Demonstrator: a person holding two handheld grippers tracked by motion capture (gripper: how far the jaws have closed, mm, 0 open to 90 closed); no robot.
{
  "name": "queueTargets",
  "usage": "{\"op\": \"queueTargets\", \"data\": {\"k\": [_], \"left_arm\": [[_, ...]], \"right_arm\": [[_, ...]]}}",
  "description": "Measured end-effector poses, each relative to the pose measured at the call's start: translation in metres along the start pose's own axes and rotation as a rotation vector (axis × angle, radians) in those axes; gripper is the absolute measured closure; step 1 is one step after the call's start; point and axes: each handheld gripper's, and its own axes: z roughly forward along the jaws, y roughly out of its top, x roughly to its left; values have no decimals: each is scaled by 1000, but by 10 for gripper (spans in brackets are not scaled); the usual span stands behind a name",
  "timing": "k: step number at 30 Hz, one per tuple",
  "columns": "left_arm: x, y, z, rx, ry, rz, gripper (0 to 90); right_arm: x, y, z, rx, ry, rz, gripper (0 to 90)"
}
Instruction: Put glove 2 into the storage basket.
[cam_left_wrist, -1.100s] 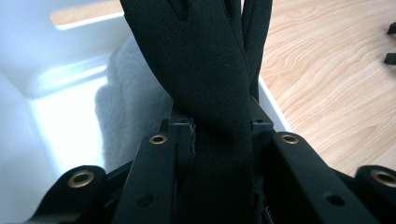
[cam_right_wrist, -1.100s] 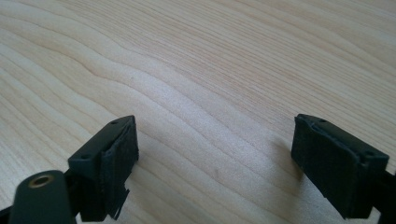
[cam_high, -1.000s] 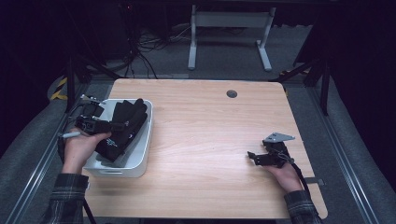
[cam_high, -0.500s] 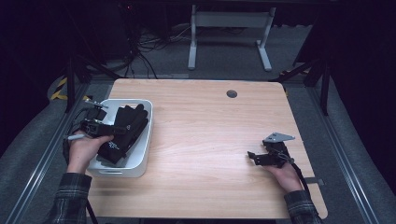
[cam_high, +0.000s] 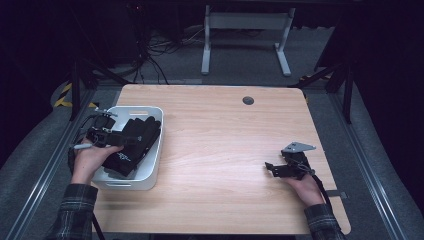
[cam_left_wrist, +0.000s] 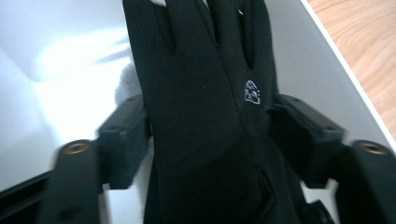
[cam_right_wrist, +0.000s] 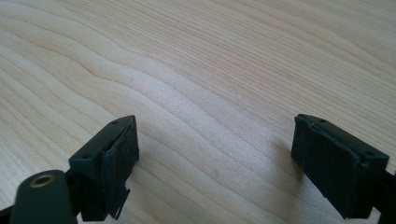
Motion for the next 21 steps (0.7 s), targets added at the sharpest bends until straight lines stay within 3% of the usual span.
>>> {"op": "queueTargets", "data": {"k": [3, 7, 13, 21], "left_arm": [[-2, 2, -3, -3, 33, 16, 205], [-6, 4, -10, -24, 35, 31, 174], [-16, 10, -18, -61, 16, 50, 173], [-35, 18, -16, -81, -10, 78, 173]], "right_arm": [[0, 0, 0, 0, 0, 0, 154], [0, 0, 0, 0, 0, 0, 153], [0, 0, 0, 0, 0, 0, 154], [0, 0, 0, 0, -1, 0, 154]]}}
